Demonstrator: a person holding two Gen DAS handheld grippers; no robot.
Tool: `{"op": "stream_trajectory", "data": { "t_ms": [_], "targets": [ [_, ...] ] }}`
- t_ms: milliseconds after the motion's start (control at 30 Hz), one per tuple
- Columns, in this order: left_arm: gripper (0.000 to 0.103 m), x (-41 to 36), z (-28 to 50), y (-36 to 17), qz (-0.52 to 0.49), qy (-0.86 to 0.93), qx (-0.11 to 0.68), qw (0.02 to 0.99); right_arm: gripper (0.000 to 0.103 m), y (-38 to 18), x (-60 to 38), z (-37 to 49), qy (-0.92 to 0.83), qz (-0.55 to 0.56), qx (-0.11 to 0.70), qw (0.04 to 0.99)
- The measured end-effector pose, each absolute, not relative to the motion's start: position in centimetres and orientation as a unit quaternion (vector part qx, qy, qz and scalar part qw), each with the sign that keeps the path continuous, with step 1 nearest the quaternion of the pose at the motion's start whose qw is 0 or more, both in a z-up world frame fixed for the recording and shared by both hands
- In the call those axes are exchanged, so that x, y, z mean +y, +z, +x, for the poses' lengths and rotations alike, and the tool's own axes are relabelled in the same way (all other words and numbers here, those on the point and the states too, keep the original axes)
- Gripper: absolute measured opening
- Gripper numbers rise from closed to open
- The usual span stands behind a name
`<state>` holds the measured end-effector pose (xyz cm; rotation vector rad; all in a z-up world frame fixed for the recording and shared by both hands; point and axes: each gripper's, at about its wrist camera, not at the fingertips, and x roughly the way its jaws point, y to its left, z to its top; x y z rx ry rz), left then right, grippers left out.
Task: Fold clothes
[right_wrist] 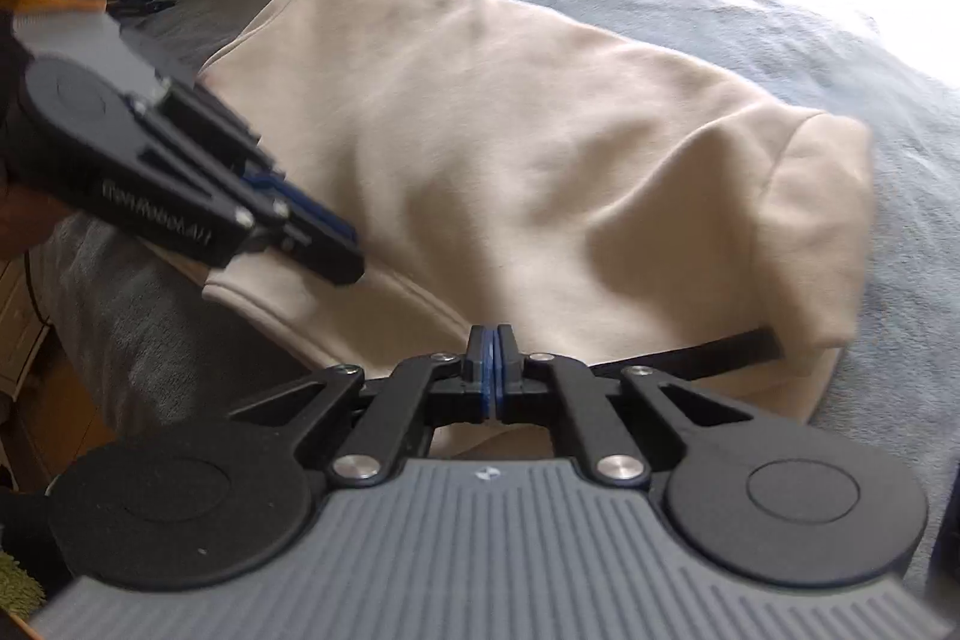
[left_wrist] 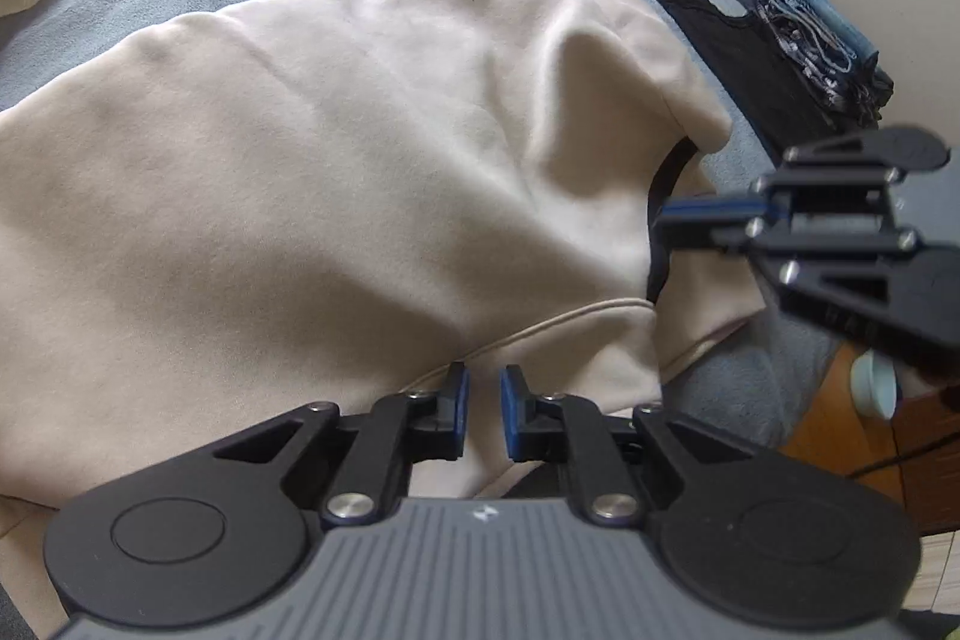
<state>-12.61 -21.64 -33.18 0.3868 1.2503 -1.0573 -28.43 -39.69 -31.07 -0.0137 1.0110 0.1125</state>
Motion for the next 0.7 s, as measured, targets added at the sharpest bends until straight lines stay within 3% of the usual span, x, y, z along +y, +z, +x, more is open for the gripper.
{"op": "stream_trajectory", "data": {
  "t_ms": [200, 300, 433, 700],
  "targets": [
    [0.01, -22.0, -13.5, -34.1, 0.198, -0.452, 0.561, 0.664, 0.003, -29.8, -44.4, -25.7, 0.04, -0.076, 0.439, 0.894],
    [0.01, -22.4, -13.7, -34.4, 0.209, -0.45, 0.562, 0.662, 0.001, -33.0, -46.5, -24.8, 0.023, -0.139, 0.486, 0.862],
    [0.01, -22.6, -14.1, -34.5, 0.227, -0.453, 0.557, 0.659, 0.003, -37.1, -53.1, -26.5, -0.042, -0.095, 0.555, 0.825],
    [0.01, -22.9, -14.9, -34.4, 0.256, -0.45, 0.548, 0.657, 0.003, -29.8, -52.8, -24.9, 0.0, -0.07, 0.445, 0.893]
  ]
}}
